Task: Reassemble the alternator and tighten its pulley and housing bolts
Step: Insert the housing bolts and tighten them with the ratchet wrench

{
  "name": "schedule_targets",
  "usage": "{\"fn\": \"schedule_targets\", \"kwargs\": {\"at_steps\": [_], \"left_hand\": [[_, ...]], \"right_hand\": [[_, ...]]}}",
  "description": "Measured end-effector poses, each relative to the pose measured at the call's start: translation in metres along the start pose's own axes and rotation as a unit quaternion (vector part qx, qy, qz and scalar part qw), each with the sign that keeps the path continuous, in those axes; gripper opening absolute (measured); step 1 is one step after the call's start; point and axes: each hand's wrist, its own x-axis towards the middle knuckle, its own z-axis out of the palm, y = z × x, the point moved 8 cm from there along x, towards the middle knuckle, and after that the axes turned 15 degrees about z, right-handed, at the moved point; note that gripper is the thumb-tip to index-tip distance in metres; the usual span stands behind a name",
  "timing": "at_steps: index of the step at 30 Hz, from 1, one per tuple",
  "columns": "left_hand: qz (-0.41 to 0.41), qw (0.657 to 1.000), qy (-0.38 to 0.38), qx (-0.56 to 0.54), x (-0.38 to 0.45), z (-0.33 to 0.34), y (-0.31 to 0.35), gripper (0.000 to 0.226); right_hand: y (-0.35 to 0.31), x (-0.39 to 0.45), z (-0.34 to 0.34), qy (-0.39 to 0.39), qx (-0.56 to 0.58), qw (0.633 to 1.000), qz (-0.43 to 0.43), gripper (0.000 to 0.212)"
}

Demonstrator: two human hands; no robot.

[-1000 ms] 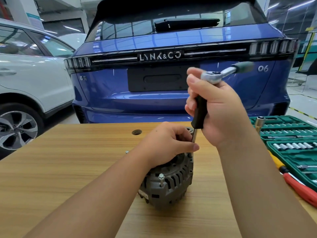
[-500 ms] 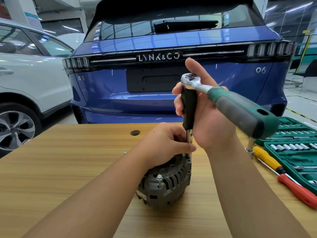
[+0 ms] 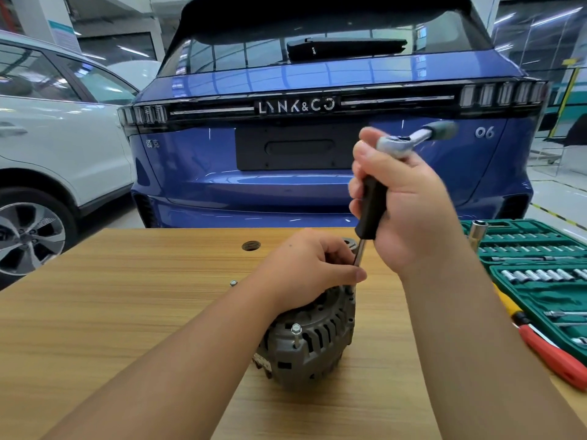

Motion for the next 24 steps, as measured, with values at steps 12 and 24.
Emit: {"fn": "schedule_targets", "kwargs": {"at_steps": [12,24], "left_hand": [[-0.003,1.000,0.012,-0.014,-0.005,-0.004,0.003,0.010],[-0.002,1.000,0.009,-0.024,-0.002,-0.002,-0.001,0.011]], "right_hand": [[-0.001,-0.002,0.024,-0.041,-0.003,0.998,-0.044,0.035],[-0.002,-0.010,0.025,-0.036,-0.019,0.998,-0.056,0.039]]}}
